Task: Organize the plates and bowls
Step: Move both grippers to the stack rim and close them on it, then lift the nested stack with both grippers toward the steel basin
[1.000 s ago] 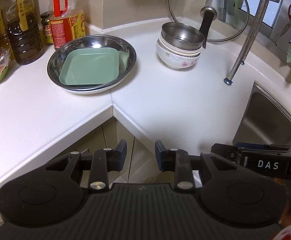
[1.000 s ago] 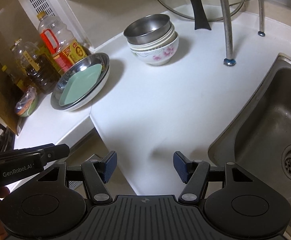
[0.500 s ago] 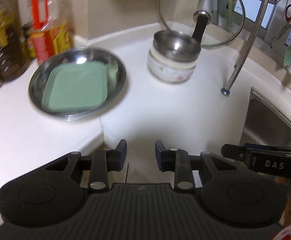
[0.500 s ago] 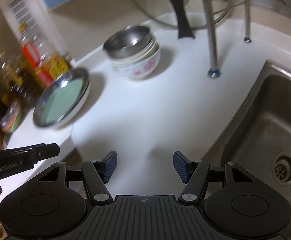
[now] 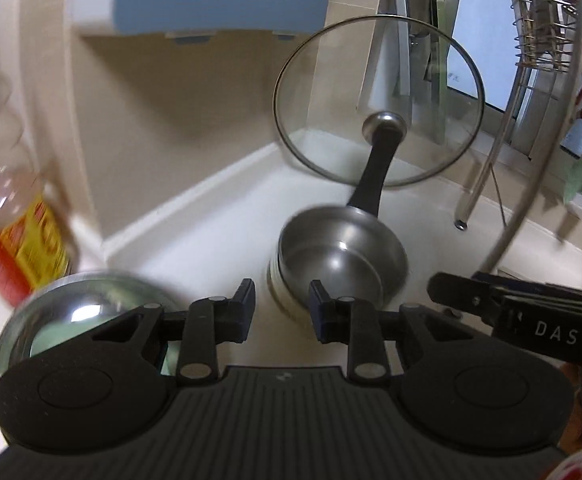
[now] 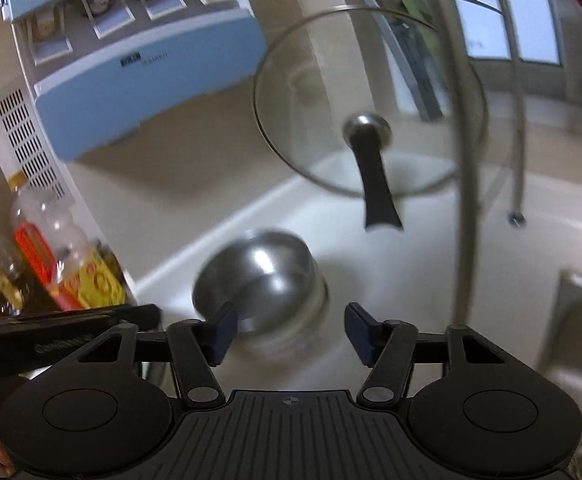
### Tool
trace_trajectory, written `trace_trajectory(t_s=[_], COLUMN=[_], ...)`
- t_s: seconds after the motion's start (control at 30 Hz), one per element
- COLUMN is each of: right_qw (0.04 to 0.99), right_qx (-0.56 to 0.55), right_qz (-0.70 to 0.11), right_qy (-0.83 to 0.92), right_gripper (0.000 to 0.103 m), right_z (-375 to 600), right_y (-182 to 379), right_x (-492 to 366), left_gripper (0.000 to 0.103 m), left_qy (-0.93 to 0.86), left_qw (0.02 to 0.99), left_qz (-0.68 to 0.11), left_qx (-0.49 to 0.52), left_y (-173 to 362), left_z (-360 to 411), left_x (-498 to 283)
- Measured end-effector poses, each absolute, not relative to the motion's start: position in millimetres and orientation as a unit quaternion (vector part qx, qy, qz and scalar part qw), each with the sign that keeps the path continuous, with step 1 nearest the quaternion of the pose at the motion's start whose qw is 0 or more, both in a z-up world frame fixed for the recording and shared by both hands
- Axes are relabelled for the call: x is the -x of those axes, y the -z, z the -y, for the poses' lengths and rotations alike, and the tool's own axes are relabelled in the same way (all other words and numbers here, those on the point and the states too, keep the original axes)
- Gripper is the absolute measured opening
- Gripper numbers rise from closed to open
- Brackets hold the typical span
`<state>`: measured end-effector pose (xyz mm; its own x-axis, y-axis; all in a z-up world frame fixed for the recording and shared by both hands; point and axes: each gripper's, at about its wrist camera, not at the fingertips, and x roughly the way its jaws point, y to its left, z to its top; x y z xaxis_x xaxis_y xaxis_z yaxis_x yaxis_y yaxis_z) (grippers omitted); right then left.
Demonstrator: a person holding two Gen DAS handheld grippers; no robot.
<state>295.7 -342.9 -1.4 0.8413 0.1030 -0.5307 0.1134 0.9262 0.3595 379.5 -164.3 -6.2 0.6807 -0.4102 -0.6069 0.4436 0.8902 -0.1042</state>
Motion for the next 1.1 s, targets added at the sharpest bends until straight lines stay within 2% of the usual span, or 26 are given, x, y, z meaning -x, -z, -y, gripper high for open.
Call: trace_trajectory(t_s=[0.13,0.2,0.27,0.33,0.5,0.9,1.1], right_qw=[0.943,0.943,0.942,0.941,0.938,0.93,0.926], right_qx=[-0.187,-0.189,-0.19,-0.191,-0.197,-0.202,-0.213], right_qz=[-0.275,-0.274,-0.277,-0.279,-0.286,-0.306,-0.31], right_qy=[0.005,0.01,0.016,0.023,0.022,0.025,0.034], right_gripper=[0.036,0.024,0.021,0.018,0.003,0.003,0.006], right_z=[342.3,342.8,344.5,347.2,352.9,355.1,363.3], right_y=[7.6,12.7,18.3,22.7,29.8,38.2,31.1], right_x=[-323.9,-333.0,-340.2,-343.8,-346.7,-348.2,-357.0], left_gripper=[0.017,0.013,0.012,0.007,0.003,0.003,0.009], left_qy=[0.244,0.249,0.254,0.26,0.271,0.275,0.271], left_qw=[0.912,0.91,0.908,0.905,0.9,0.894,0.894], left_qz=[-0.328,-0.33,-0.332,-0.334,-0.338,-0.35,-0.354], left_qx=[-0.029,-0.031,-0.034,-0.036,-0.039,-0.039,-0.037], left_y=[12.0,16.0,20.6,24.3,31.8,37.0,36.8], left_z=[172.7,174.8,177.2,178.2,180.9,183.6,185.1], left_x=[-406.7,-414.6,-422.0,-426.9,-431.8,-435.1,-442.6])
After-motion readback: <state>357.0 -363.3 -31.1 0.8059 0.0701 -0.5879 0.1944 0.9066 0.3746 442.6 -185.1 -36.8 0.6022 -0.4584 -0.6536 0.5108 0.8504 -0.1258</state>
